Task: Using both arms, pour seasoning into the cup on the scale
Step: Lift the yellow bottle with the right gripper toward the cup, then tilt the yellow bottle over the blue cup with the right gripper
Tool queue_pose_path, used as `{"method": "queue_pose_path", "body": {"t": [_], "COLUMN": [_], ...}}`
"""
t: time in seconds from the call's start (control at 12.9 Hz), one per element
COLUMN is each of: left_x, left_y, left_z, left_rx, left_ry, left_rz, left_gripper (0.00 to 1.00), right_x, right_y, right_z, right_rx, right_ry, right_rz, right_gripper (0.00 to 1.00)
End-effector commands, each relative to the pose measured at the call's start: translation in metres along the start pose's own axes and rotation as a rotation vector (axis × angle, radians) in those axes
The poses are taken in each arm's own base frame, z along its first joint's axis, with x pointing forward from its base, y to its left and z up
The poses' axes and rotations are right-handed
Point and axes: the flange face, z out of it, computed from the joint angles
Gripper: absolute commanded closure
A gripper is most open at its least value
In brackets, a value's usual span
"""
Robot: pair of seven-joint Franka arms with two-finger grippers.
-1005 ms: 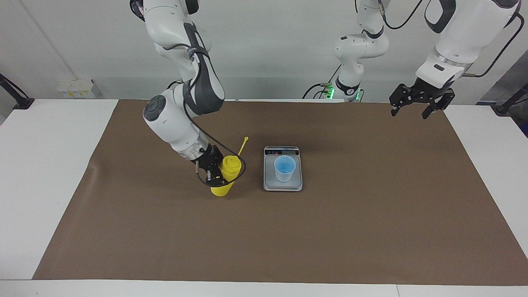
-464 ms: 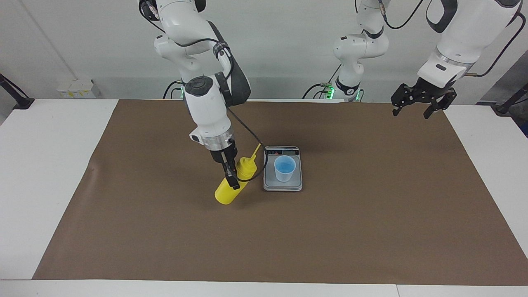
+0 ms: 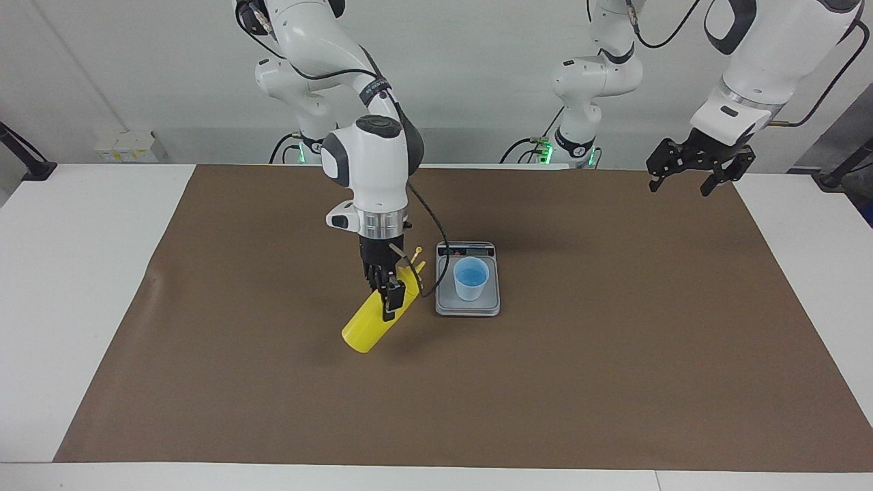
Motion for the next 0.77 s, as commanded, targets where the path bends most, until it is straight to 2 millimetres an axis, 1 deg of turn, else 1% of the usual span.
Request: {"method": "queue_pose_path", "body": {"t": [0.0, 0.08, 0.23, 0.31, 0.46, 0.54, 0.62, 0.7], "left_x": [-0.01, -0.01, -0.01, -0.01, -0.01, -0.01, -0.01, -0.01], "left_y": [-0.004, -0.004, -0.004, -0.004, -0.004, -0.004, -0.004, -0.004], "left_z": [-0.002, -0.002, -0.002, -0.002, -0.002, -0.002, -0.002, -0.002], "left_rx": [0.018, 0.018, 0.018, 0.018, 0.018, 0.018, 0.018, 0.018], "left_ry": [-0.004, -0.004, -0.004, -0.004, -0.004, -0.004, -0.004, -0.004], "left_rz": [-0.006, -0.006, -0.006, -0.006, -0.006, -0.006, -0.006, -0.006], "left_gripper": [0.0, 0.0, 0.0, 0.0, 0.0, 0.0, 0.0, 0.0], "right_x": [-0.019, -0.026, -0.042, -0.051, -0.067, -0.079, -0.088, -0.091], "right_y": [-0.011, -0.011, -0.011, -0.021, -0.036, -0.038, -0.039, -0.039], "right_z": [-0.004, -0.005, 0.005, 0.002, 0.006, 0.01, 0.011, 0.01], "right_rx": [0.063, 0.081, 0.108, 0.133, 0.109, 0.105, 0.12, 0.139], "right_ry": [0.115, 0.174, 0.269, 0.297, 0.346, 0.373, 0.405, 0.452], "right_rz": [-0.128, -0.185, -0.25, -0.241, -0.209, -0.222, -0.237, -0.251], "right_gripper": [1.0, 1.0, 1.0, 1.0, 1.0, 1.0, 1.0, 1.0]}}
